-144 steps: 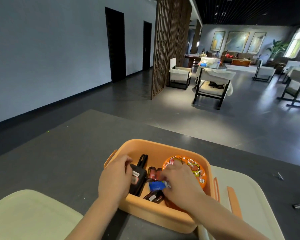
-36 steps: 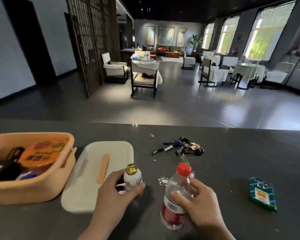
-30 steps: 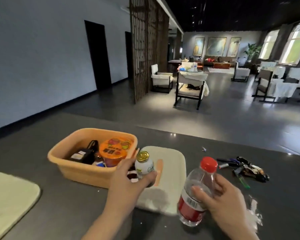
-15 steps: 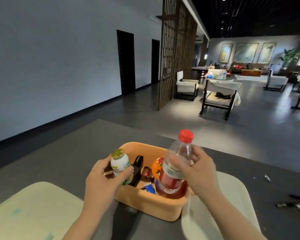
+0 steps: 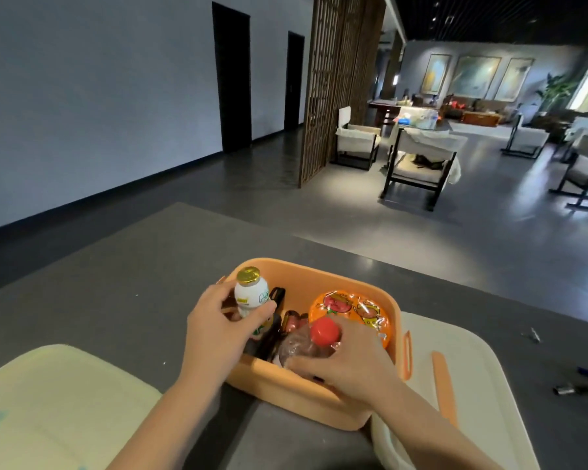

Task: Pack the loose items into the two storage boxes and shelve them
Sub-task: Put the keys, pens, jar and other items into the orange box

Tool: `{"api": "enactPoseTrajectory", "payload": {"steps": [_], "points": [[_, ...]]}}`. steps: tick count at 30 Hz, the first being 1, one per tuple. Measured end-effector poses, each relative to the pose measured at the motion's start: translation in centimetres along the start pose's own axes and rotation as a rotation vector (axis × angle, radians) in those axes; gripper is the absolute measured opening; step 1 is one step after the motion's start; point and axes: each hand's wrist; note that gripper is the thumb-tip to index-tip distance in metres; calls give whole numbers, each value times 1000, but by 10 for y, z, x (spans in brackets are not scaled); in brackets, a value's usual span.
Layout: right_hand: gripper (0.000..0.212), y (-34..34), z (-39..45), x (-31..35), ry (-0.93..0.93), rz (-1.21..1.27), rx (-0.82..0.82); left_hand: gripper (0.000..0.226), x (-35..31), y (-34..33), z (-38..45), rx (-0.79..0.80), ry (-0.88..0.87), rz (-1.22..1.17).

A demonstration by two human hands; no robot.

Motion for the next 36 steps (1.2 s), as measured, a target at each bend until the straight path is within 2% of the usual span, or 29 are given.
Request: {"api": "enactPoseTrajectory", "payload": {"steps": [4, 10, 13, 18, 24, 28, 36], "points": [[30, 30, -14, -7, -45, -29, -75, 36, -3, -12, -5, 36, -34, 4], [27, 56, -27, -10, -86, -519, 25, 45, -8, -32, -13, 80, -42, 32], [31, 54, -23, -12, -81, -594, 49, 47, -8, -36, -17, 98, -20, 38], [27, 54, -2, -13, -128, -644, 184, 50, -5, -39, -19, 115, -23, 108], [32, 57, 5, -19, -102, -582, 202, 46, -6, -42, -16, 181, -75, 260], [33, 60, 2, -19, -127, -508, 262, 44, -4, -40, -17, 136, -61, 259], [15, 57, 8, -15, -343, -67, 42, 37, -6, -33, -10, 61, 14, 77]]}}
Point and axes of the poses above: each hand's wrist, its own z-axis towards the middle knuckle, its own y-axis out of the back of the hand, x = y × z, and after that the axes turned 7 degrees about z, right-handed
